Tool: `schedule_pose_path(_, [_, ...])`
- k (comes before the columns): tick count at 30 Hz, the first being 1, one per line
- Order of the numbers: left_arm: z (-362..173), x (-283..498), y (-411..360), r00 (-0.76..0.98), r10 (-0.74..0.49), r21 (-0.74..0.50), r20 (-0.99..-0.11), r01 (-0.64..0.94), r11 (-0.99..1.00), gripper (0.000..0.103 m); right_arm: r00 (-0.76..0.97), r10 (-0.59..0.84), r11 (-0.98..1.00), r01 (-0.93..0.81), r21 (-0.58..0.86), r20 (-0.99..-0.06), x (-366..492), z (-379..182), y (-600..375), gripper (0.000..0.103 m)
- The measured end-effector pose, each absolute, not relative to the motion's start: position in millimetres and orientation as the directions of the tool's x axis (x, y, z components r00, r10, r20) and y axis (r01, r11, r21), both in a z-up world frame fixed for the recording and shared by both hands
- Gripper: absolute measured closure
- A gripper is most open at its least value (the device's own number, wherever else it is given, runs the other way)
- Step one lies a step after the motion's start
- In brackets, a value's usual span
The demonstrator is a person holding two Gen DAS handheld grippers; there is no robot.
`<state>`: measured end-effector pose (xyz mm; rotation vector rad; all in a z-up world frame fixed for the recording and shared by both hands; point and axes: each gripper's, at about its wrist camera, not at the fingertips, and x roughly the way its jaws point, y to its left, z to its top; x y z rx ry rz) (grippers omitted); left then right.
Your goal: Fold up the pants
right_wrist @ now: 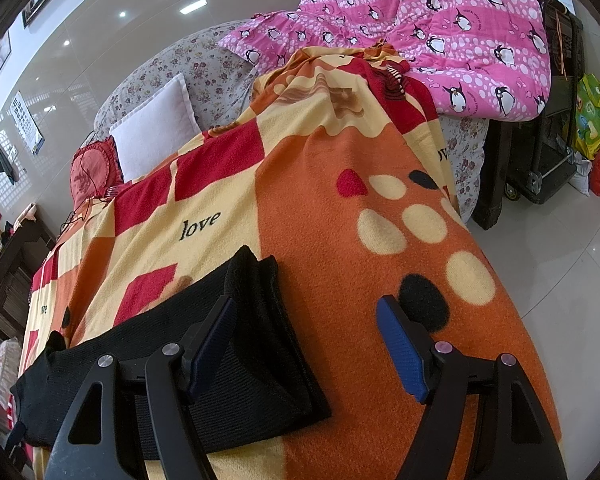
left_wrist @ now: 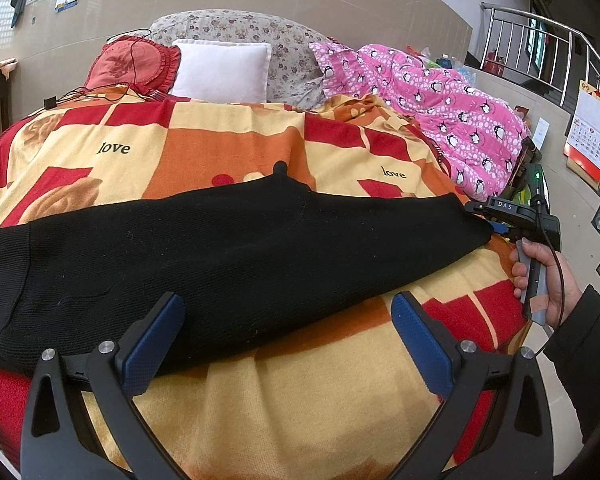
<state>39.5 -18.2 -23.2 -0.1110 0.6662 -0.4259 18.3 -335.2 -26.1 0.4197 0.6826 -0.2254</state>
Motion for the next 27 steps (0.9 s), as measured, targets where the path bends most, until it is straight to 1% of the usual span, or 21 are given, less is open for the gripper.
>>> schedule_pose_path(27, [-25.5,39.2,-18.3,0.701,-0.420,-0.237,-0.576,0.349,0.907,0.000,0.756,-0.064,0.894,0.334,0.300,-0.651,18.2,-26.2,-335.2,0.029])
